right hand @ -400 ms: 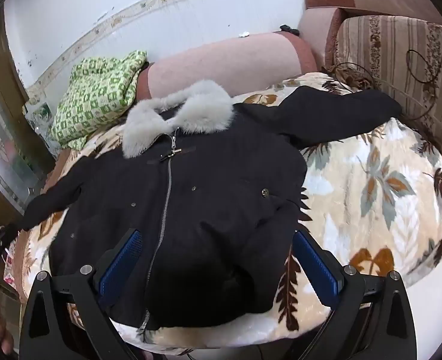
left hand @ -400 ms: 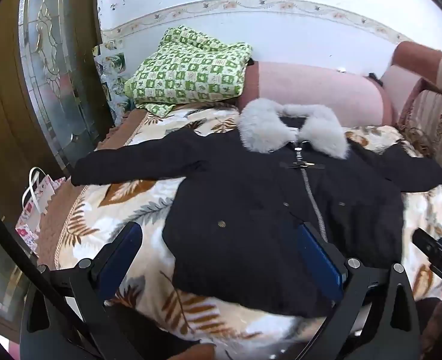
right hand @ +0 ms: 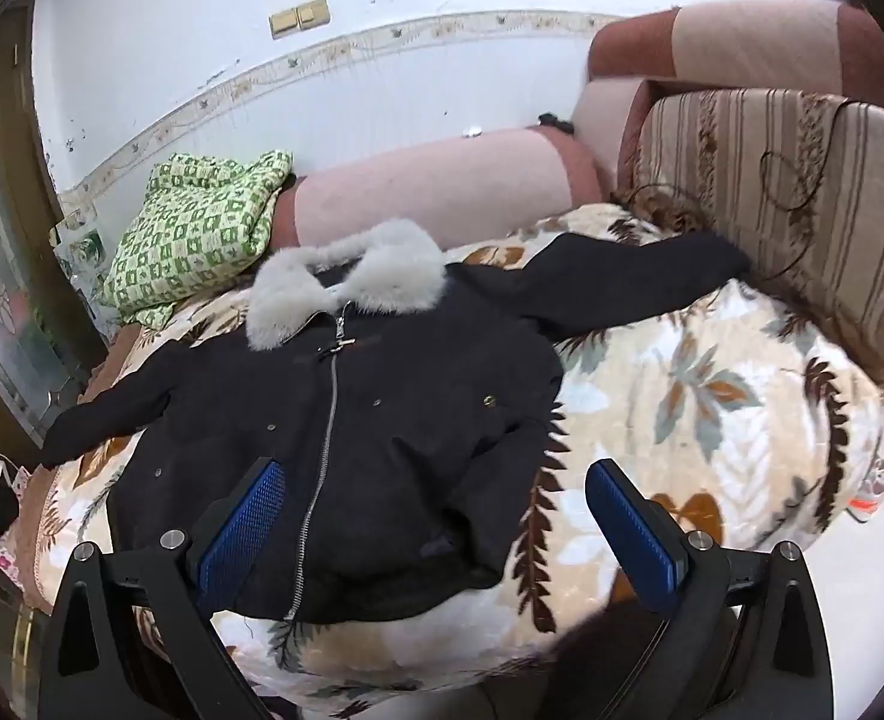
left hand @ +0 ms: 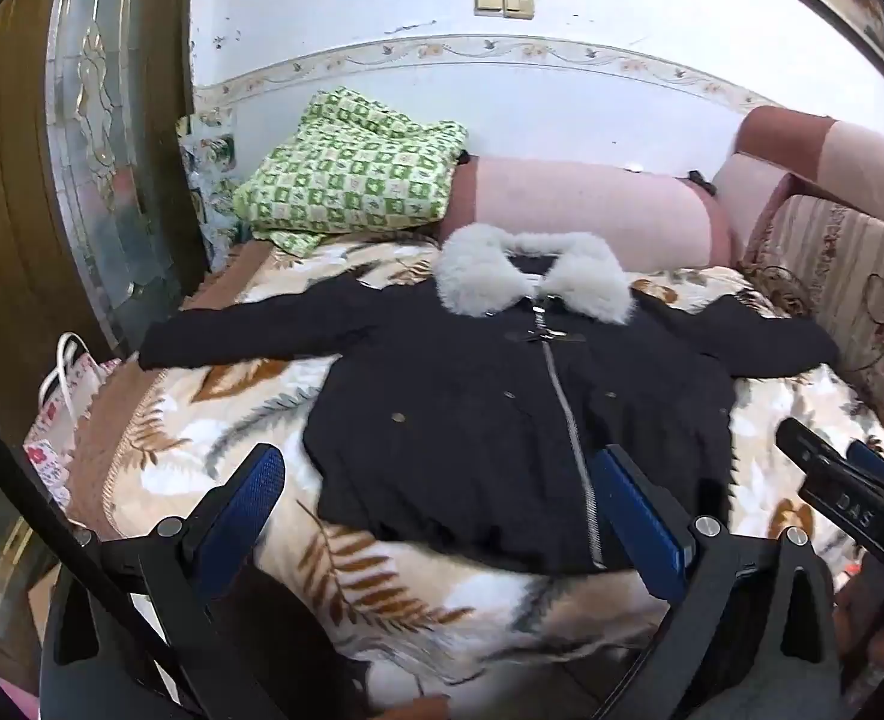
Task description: Fold large clothes
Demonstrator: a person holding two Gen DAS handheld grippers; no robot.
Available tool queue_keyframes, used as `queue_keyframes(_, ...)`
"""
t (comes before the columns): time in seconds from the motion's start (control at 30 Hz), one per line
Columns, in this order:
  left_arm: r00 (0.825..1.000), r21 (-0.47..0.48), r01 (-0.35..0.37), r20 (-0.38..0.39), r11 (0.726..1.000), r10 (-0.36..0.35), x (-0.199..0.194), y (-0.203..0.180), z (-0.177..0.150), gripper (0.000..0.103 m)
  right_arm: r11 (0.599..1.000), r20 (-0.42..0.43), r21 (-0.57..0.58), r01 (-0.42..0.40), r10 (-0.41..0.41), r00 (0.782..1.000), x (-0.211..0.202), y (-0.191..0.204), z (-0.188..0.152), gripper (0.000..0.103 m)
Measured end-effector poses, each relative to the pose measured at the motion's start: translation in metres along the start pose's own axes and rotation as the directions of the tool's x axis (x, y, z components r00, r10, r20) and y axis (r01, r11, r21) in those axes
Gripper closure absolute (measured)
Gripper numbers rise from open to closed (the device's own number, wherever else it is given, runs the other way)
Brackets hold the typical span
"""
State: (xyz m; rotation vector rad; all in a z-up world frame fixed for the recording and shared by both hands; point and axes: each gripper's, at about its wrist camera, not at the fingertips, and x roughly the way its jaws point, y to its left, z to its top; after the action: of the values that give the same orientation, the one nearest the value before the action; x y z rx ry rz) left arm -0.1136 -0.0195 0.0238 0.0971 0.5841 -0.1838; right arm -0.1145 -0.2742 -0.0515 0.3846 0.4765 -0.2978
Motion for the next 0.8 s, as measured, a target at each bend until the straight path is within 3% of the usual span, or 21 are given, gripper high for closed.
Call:
queue_keyframes(0.17, 0.990, -0.049, 0.113, -0.080, 0.992, -0.116, 0.003, -0.009, -0.019, 0.001, 0.999, 0.025, -0.012, 0.035, -0.035, 0.999, -0.009, -0.001, 0.004, 0.001)
queue_keyframes(0.37, 0.975, -0.023, 0.169, -0.139, 0.985, -0.171, 0.016, -0.019, -0.031, 0.001, 0.999, 0.026, -0.008, 0.045, -0.044, 0.999, -0.002, 0.001, 0.006, 0.001)
queue_keyframes(0.5, 0.974, -0.045, 0.194, -0.113, 0.980, -0.198, 0.020, -0.014, -0.030, 0.001, 0.998, 0.011, 0.001, 0.057, -0.057, 0.998, 0.011, 0.000, 0.009, 0.001)
queue_keyframes(0.8, 0.944, -0.030, 0.315, -0.096, 0.949, -0.317, 0.035, -0.020, -0.019, 0.001, 0.998, -0.054, -0.013, 0.056, -0.056, 0.997, 0.044, 0.005, 0.009, 0.002)
